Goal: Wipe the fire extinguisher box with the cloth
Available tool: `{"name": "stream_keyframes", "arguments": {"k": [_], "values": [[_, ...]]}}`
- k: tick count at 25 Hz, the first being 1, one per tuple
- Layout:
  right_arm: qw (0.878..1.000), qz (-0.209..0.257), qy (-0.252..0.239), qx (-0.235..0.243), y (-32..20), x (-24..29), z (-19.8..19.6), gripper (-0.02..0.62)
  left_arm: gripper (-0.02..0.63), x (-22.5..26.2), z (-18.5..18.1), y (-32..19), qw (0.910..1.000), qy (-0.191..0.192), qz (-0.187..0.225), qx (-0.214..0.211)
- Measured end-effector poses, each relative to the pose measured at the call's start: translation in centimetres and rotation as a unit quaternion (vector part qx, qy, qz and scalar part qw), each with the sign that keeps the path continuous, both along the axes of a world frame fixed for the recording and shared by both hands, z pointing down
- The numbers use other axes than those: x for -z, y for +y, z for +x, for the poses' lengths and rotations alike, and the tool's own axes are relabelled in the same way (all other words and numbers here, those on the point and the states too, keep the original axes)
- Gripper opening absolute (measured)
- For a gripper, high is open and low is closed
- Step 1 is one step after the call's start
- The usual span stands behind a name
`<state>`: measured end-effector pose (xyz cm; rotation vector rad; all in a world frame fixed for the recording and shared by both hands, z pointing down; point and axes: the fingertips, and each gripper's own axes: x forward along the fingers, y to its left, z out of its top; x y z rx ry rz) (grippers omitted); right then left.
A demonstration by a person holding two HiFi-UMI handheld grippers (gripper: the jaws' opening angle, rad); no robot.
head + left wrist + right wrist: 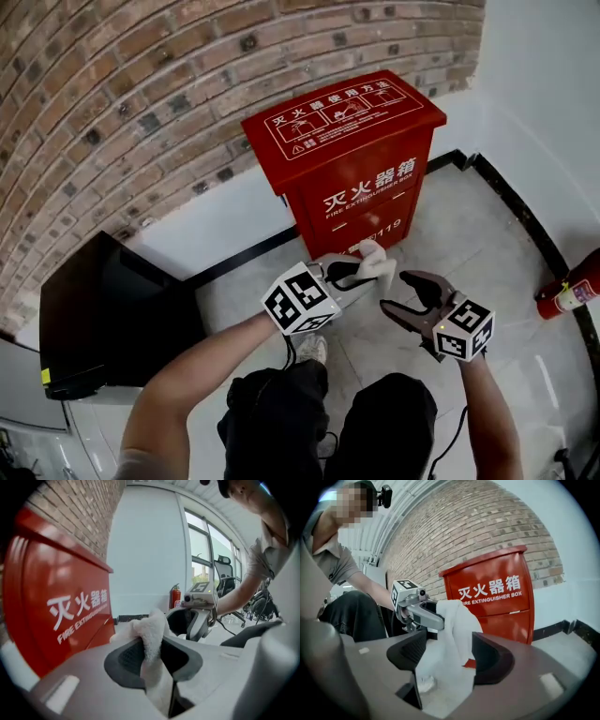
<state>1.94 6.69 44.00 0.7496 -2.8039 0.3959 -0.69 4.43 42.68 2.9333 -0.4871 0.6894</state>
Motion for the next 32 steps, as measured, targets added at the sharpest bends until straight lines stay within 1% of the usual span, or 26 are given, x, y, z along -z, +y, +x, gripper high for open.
{"name": "stream_keyframes", "arguments": {"k": [2, 4, 6, 8, 10, 11, 13, 14, 15, 16, 18, 21, 22, 24, 26, 29, 31, 32], "values": [[1.000, 0.016, -0.009, -0.006, -1.3, 1.7, 1.4, 0.399, 0.092, 2.6, 2.5, -0.4, 0.9996, 0.017, 0.011, -0.022], [1.000, 0.027, -0.011, -0.010, -3.0, 2.9, 3.2, 0.461, 0.092, 4.3, 4.7, -1.1, 0.9984, 0.030, 0.020, -0.045], [0.999, 0.030, -0.019, -0.013, -4.9, 3.8, 5.3, 0.485, 0.092, 5.1, 6.6, -2.0, 0.9966, 0.045, 0.020, -0.066], [0.999, 0.025, -0.022, -0.004, -6.4, 4.0, 7.5, 0.486, 0.092, 5.3, 8.7, -2.8, 0.9936, 0.063, 0.013, -0.093], [0.999, 0.014, -0.023, 0.025, -7.4, 3.9, 9.2, 0.450, 0.092, 5.2, 10.8, -3.6, 0.9896, 0.070, 0.009, -0.125], [0.999, 0.009, -0.025, 0.042, -7.8, 3.9, 9.9, 0.411, 0.092, 5.2, 11.7, -4.2, 0.9880, 0.070, 0.007, -0.138], [0.997, -0.003, -0.027, 0.072, -8.4, 3.8, 11.2, 0.298, 0.092, 5.1, 13.4, -5.3, 0.9859, 0.067, 0.004, -0.153], [0.996, -0.009, -0.025, 0.080, -8.8, 3.9, 12.0, 0.180, 0.092, 5.2, 14.3, -5.9, 0.9857, 0.064, 0.003, -0.156], [0.996, -0.013, -0.023, 0.081, -9.2, 4.1, 12.8, 0.145, 0.092, 5.5, 15.2, -6.6, 0.9861, 0.061, 0.001, -0.155], [0.997, -0.018, -0.023, 0.076, -9.8, 4.5, 13.7, 0.122, 0.094, 5.8, 16.1, -7.4, 0.9869, 0.059, -0.001, -0.150], [0.997, -0.036, -0.024, 0.057, -11.1, 5.5, 15.3, 0.110, 0.098, 6.5, 17.5, -9.0, 0.9900, 0.056, -0.021, -0.128], [0.998, -0.065, -0.008, 0.024, -12.7, 6.8, 17.1, 0.102, 0.120, 7.1, 18.5, -10.9, 0.9929, 0.053, -0.080, -0.071], [0.997, -0.071, -0.003, 0.012, -13.4, 7.2, 17.8, 0.100, 0.126, 7.2, 18.7, -11.6, 0.9931, 0.050, -0.094, -0.050], [0.997, -0.074, 0.005, -0.011, -15.1, 7.7, 19.4, 0.098, 0.126, 6.9, 19.0, -13.0, 0.9939, 0.038, -0.103, -0.012], [0.997, -0.067, 0.015, -0.019, -17.1, 7.9, 20.7, 0.098, 0.126, 6.2, 19.2, -14.4, 0.9943, 0.018, -0.101, 0.026], [0.999, -0.041, 0.035, -0.007, -19.8, 7.1, 21.5, 0.097, 0.124, 4.5, 19.3, -15.8, 0.9924, -0.010, -0.105, 0.062], [0.999, -0.020, 0.037, 0.010, -21.2, 6.2, 21.5, 0.097, 0.091, 3.3, 19.4, -16.3, 0.9906, -0.025, -0.108, 0.081], [0.999, -0.010, 0.035, 0.017, -22.0, 5.8, 21.6, 0.097, 0.035, 2.9, 19.5, -16.7, 0.9897, -0.031, -0.104, 0.093]]}}
